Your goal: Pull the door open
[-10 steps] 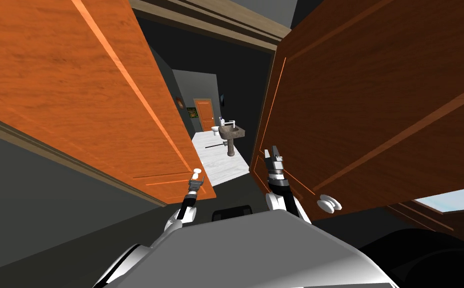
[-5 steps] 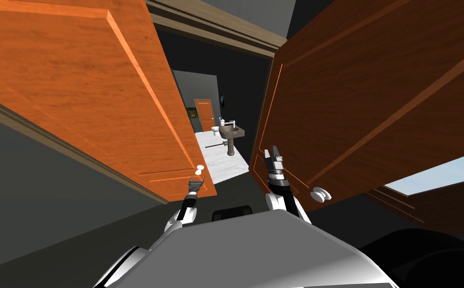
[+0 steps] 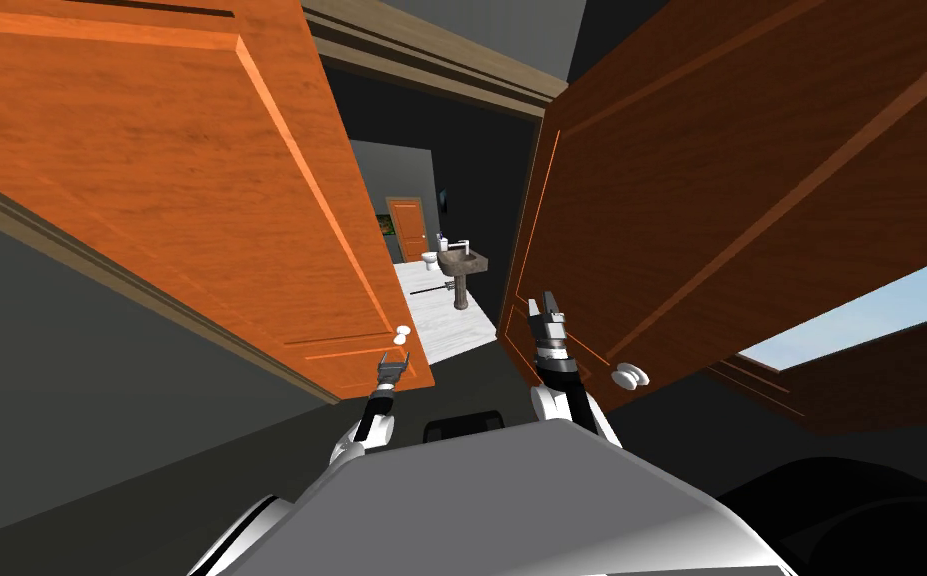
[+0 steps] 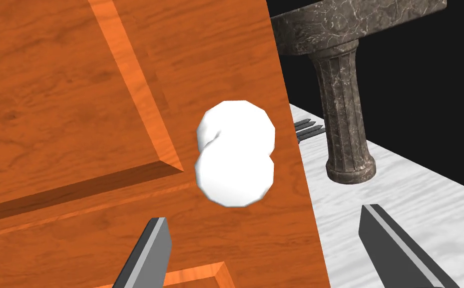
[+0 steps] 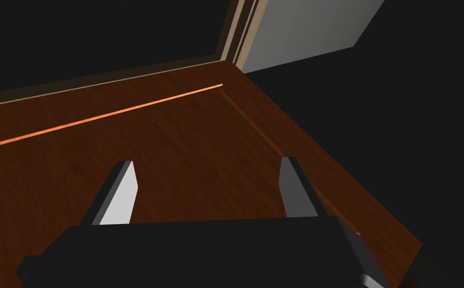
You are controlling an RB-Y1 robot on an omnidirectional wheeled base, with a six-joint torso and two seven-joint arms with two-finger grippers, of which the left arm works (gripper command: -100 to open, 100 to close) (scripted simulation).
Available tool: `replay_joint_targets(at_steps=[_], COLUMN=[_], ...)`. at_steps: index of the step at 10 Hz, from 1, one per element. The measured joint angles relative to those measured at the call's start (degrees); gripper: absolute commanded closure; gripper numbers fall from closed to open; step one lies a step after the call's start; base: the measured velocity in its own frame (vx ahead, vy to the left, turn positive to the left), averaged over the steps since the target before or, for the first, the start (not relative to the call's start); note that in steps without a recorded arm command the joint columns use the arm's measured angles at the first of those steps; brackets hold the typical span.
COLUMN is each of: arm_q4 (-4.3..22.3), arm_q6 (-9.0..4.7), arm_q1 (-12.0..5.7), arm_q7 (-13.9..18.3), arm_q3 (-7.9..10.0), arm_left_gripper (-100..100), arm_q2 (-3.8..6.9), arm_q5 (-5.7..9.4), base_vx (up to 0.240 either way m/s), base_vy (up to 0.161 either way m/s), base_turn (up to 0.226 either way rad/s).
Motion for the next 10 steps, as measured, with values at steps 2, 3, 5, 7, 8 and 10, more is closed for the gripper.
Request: replay_joint_targets(at_steps=[2, 3, 5, 7, 8, 10], arm_q4=[-0.8, -1.1, -1.4, -1.5, -1.0, -1.7], arm_q6=[0.46, 0.67, 0.91, 1.03, 0.53, 0.05], arm_q1=[0.37, 0.47, 0.6, 0.65, 1.05, 2.26], arm_q7=[3.2, 4.7, 7.2, 8.6, 9.1, 10.0], arm_q3=[-0.64, -0.94, -1.44, -1.73, -1.46, -0.71], arm_left_gripper=[-100, -100, -100, -100, -100, -100], arm_q2=[0.07, 0.09, 0.1, 0.1, 0.71, 1.89], arm_q5=[1.07, 1.55, 2.35, 2.78, 2.96, 3.47], base_vx=[-0.1, -0.085, -0.072, 0.036, 0.171, 0.194], base_vy=[0.048, 0.045, 0.032, -0.015, -0.054, -0.061], base_turn=[-0.026, -0.016, -0.016, -0.071, -0.138, -0.124])
